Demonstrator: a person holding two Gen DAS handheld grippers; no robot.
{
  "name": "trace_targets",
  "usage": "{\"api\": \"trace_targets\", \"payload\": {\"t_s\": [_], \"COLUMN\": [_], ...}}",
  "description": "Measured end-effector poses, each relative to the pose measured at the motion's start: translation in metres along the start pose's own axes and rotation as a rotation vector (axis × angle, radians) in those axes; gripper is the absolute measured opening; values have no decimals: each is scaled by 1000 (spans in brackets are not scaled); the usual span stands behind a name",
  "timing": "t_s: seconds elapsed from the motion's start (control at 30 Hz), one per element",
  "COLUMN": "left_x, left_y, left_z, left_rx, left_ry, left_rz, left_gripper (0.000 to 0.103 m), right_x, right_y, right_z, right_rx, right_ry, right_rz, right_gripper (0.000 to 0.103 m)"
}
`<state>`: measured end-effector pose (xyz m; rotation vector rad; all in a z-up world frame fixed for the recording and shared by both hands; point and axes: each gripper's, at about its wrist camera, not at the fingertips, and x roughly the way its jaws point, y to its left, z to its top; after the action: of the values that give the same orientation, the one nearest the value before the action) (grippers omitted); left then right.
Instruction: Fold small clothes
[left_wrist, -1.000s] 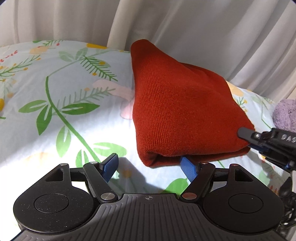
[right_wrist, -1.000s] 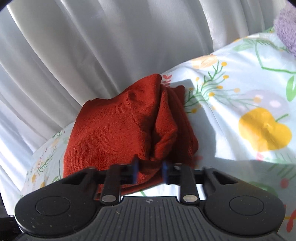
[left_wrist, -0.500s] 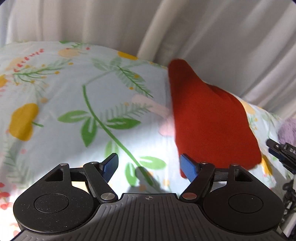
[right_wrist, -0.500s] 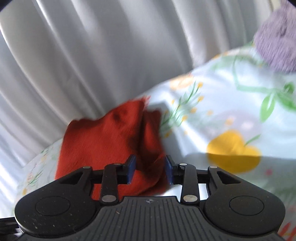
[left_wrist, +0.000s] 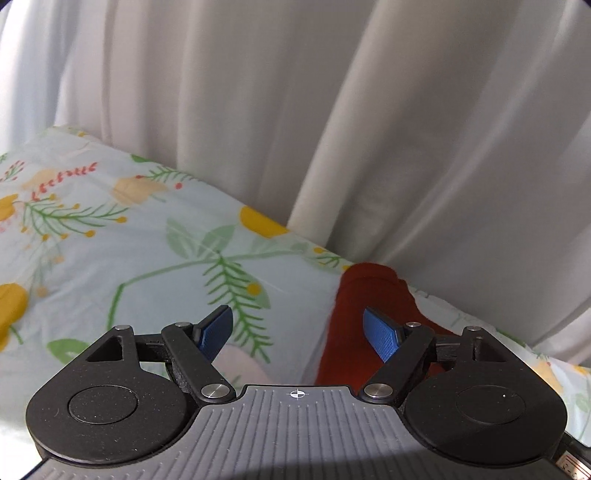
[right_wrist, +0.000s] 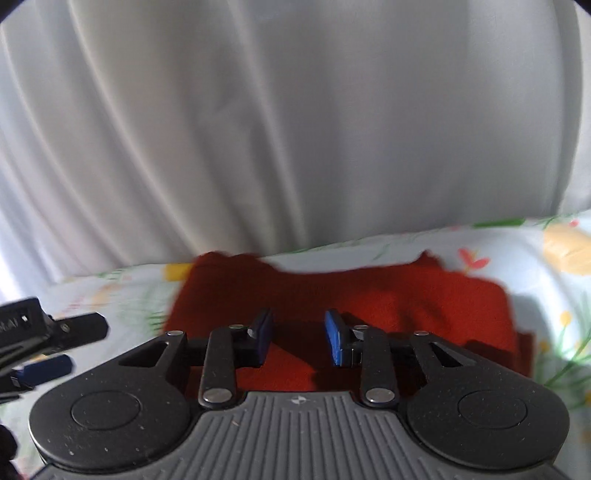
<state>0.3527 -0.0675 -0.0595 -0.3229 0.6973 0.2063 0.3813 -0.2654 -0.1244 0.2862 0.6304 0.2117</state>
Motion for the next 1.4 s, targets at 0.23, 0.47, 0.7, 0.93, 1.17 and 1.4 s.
{"api": "trace_targets", "payload": {"t_s": [0.23,0.47,0.7,0.93,1.17,1.4], "left_x": [44,59,66,64,64,52], "left_y": [-42,-41,-29,-31,-31,-21], "left_z": [-19,-20,-18,-19,-19,-19], "left_rx": [208,206,144,165,167,154], "left_ry": [-36,0,54,37,31,19], "left_rz": [26,37,2,18,23,-19], "left_gripper": [91,95,99,99,100,100], "right_x": [-8,-8,-6,-4,-3,-13], "right_y": [-39,-44,-45,-48,-54,-43], "right_z": [-16,-18,-15,-14,-15,-17], "right_rx": [137,159,161,192,243,207], "right_ry": [-111,-145,-134,-134,-154,-162], "right_rz": [-9,-60,-68,-88,-102,-218], "right_gripper": [10,10,10,3,0,2]}}
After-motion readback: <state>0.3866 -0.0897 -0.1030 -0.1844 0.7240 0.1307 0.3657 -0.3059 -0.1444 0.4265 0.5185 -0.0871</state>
